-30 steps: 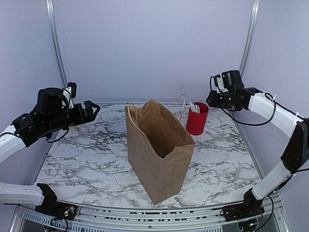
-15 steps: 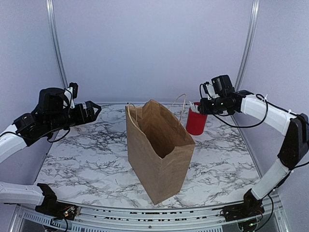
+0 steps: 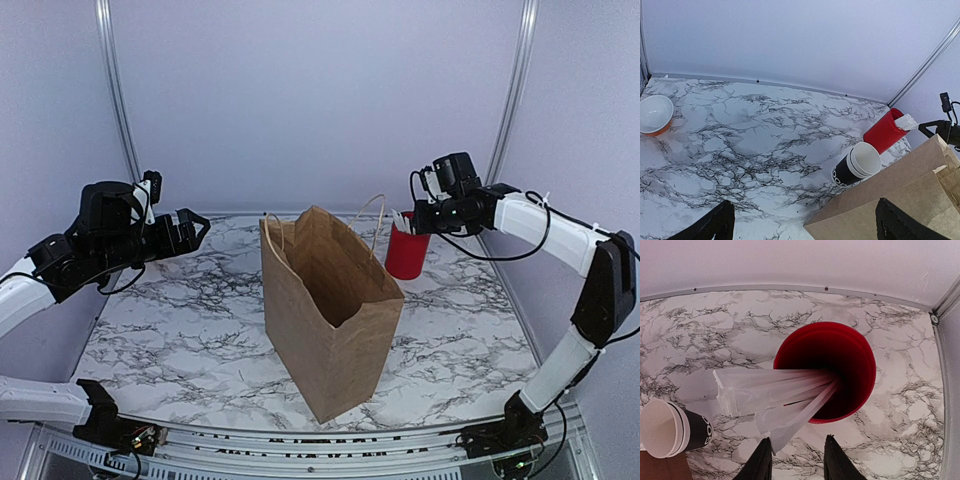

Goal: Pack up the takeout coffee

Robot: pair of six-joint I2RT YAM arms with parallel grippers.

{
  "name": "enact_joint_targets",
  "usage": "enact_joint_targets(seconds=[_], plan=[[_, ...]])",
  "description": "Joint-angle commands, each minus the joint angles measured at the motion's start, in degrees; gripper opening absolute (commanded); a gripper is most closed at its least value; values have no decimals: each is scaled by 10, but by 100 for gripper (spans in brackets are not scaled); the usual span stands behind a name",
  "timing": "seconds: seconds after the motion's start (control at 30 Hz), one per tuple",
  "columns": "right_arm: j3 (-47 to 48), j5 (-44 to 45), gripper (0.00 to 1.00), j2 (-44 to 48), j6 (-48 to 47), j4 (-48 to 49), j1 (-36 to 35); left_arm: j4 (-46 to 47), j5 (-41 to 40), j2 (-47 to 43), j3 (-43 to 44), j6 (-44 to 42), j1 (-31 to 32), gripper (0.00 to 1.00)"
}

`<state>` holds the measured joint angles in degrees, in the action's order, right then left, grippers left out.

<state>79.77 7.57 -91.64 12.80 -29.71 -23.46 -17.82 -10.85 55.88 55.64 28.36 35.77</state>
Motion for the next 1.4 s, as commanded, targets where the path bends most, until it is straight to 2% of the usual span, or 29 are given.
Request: enact_joint_targets(seconds=[0.0, 0.4, 0.87, 1.07, 1.37], plan=[[31, 26, 35, -18, -4, -2, 2, 22, 7, -4, 3, 5, -3, 99], [30, 35, 33, -36, -16, 37, 5, 22, 6, -4, 5, 7, -3, 99], [0, 76, 14, -30, -34, 103, 4, 22, 7, -6, 4, 7, -3, 99], [8, 91, 4, -26, -40, 101, 3, 22, 7, -5, 5, 7, -3, 99], [33, 114, 1, 11, -44, 77, -12, 22, 7, -5, 4, 8, -3, 99]])
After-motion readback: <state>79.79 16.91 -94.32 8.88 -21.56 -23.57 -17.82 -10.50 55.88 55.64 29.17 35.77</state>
